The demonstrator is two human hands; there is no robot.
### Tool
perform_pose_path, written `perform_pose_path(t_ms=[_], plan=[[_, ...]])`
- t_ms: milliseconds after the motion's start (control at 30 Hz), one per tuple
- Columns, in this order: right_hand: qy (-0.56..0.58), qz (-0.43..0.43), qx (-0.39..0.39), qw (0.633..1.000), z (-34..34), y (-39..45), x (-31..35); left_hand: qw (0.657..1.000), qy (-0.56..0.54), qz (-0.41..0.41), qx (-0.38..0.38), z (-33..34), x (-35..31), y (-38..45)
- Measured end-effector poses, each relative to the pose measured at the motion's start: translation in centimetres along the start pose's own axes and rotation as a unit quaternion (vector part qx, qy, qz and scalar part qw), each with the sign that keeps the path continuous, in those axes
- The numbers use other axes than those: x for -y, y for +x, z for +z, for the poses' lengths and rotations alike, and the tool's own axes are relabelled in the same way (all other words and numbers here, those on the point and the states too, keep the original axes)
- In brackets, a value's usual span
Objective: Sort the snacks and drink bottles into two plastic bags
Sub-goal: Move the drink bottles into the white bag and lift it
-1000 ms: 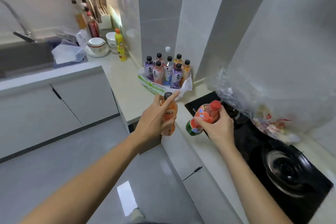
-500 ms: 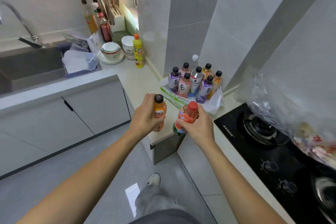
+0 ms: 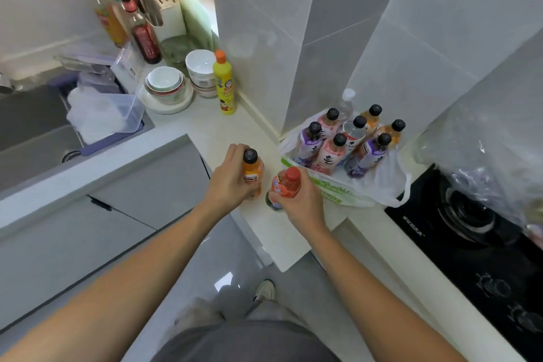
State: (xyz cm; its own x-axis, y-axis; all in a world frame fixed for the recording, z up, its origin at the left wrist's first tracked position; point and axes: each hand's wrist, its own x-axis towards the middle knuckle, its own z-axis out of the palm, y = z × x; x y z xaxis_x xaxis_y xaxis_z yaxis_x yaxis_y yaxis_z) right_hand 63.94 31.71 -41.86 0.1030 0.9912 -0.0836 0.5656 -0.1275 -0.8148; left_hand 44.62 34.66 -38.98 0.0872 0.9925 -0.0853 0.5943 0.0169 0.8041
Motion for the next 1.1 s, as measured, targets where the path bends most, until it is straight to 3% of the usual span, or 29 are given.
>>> perform_pose_path(t_ms=[300,733,833,1000,1100], plan=[[0.002,0.066,-0.055,0.996,5.3,3.7,2.8,0.99,0.071,0.1,0.065,-3.0,3.0,7.8],[0.02,0.11,-0.13,0.985,10.2,6.6,6.1,0.974,0.028,0.155,0.161,-6.0,6.7,14.1],[-0.018,0.12,-0.12,0.985,9.7,6.0,5.8,0.977,0.073,0.152,0.129,-6.0,7.5,13.2],[-0.088,0.123,-0.107,0.983,6.5,3.3,4.1,0.965,0.078,0.248,0.028,-6.6,4.8,9.8],[-0.114,0.134,-0.109,0.978,4.1,1.8,2.6,0.953,0.076,0.292,0.011,-6.5,1.7,8.6]])
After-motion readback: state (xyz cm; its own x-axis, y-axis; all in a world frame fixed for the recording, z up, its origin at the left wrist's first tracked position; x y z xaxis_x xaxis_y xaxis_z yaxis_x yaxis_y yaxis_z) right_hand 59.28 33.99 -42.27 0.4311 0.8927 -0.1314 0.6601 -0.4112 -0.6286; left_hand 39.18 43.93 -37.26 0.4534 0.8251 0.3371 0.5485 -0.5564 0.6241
